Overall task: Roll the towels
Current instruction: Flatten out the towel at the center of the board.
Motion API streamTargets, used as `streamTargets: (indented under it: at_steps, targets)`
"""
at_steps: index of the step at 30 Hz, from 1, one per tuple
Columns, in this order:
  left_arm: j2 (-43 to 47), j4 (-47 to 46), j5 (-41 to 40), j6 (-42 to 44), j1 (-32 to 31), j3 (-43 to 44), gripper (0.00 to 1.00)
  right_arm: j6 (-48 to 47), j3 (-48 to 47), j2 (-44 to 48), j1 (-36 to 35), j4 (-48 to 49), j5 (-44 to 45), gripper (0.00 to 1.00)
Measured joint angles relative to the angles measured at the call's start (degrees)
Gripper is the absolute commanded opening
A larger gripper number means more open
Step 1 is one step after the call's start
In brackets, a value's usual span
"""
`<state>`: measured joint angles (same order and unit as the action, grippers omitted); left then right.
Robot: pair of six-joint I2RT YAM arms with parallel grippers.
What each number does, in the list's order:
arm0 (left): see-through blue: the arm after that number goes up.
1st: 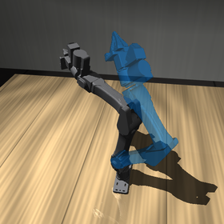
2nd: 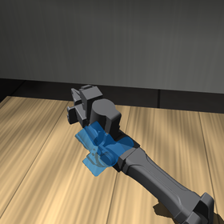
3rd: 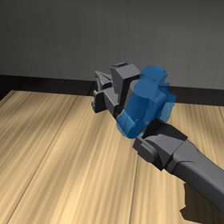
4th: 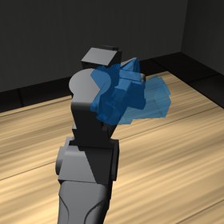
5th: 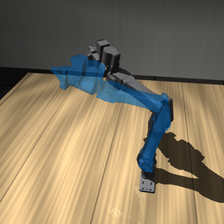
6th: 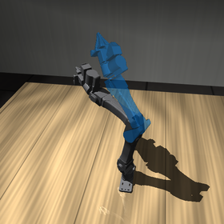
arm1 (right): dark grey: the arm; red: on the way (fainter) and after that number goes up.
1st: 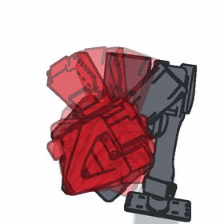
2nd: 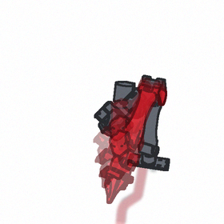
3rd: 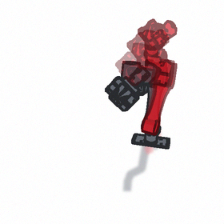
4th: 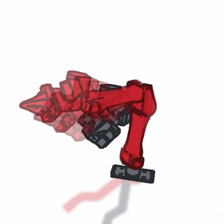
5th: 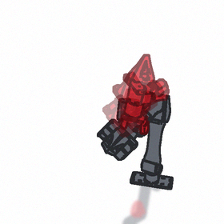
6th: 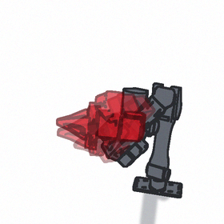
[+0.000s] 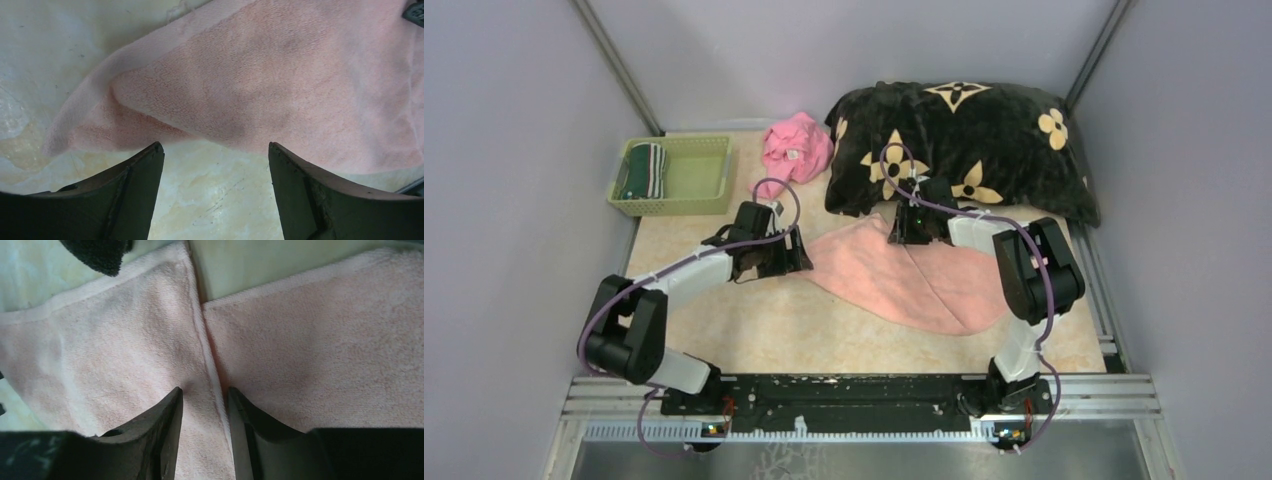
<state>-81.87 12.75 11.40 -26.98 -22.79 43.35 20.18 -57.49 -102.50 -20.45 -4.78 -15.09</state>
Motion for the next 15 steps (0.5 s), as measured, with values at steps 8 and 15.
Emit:
streamTargets:
  at_steps: [8, 15]
  targets:
    - [-5.2, -1.7, -2.1, -0.2, 0.0, 0.0, 0.60, -0.7, 0.0, -0.7, 0.0, 2.9, -5.4, 0.09]
    - [-12.8, -4.3, -2.3, -0.3, 0.0, 6.3, 0.51, -0.7, 0.2, 0.5, -0.5, 2.7, -8.8, 0.00]
